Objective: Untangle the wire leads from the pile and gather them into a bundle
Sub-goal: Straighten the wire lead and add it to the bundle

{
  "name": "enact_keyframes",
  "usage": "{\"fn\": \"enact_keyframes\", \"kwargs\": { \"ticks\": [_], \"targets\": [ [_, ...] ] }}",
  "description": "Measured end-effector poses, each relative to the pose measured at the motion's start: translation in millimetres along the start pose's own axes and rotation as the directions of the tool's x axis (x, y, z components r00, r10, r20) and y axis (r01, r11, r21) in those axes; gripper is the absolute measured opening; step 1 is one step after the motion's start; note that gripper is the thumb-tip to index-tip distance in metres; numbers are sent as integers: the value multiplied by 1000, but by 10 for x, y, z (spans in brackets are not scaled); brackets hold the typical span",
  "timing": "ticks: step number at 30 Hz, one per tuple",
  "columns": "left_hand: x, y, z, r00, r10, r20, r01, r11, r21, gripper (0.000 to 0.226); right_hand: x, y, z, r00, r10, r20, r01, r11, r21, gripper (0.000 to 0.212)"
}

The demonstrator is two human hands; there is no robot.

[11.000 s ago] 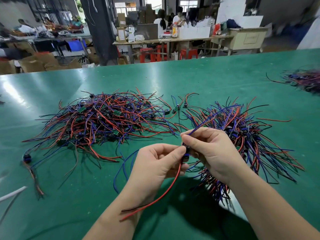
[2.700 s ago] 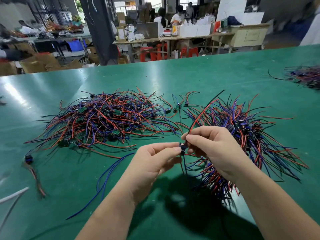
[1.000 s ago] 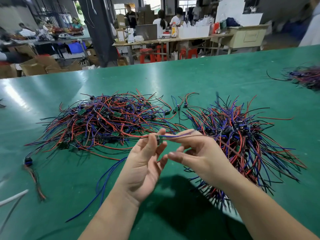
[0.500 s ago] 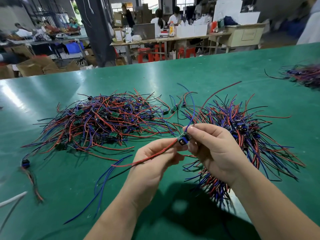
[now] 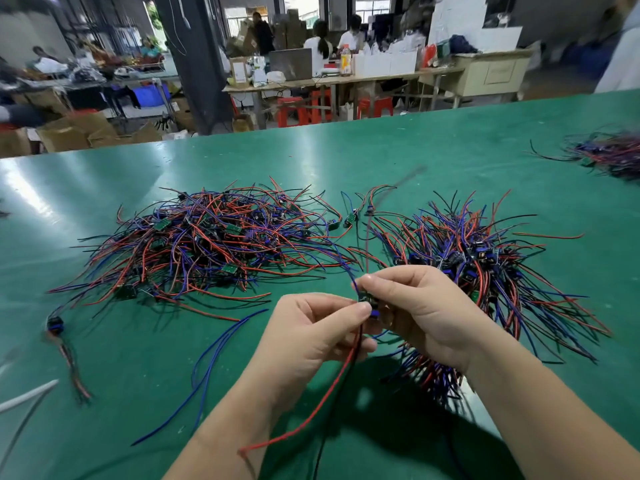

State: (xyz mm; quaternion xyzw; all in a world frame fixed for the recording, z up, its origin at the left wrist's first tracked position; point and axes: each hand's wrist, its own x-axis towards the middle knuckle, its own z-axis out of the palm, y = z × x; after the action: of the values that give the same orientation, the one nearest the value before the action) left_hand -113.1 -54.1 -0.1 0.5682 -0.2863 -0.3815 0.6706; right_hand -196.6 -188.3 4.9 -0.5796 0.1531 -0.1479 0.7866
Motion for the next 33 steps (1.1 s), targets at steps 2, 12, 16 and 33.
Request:
{"fn": "enact_keyframes", "kwargs": {
  "ticks": [2, 12, 16, 33],
  "targets": [
    [-16, 12, 18, 999, -7, 45, 5, 999, 41, 21, -14, -13, -23, 998, 44, 53, -42, 999, -35, 30],
    [-34, -42, 91, 989, -38, 142, 9, 979, 205, 20, 19, -39, -66, 996, 9, -83, -16, 996, -85, 19],
    [-68, -118, 158, 958, -150, 243, 60, 938, 342, 21, 60, -164, -230, 949, 3, -314, 48, 987, 151, 25],
    [125, -29, -203, 982, -68, -177, 87, 991, 101, 29, 22, -119, -144, 883, -401, -244, 362, 913, -188, 27]
  ]
}}
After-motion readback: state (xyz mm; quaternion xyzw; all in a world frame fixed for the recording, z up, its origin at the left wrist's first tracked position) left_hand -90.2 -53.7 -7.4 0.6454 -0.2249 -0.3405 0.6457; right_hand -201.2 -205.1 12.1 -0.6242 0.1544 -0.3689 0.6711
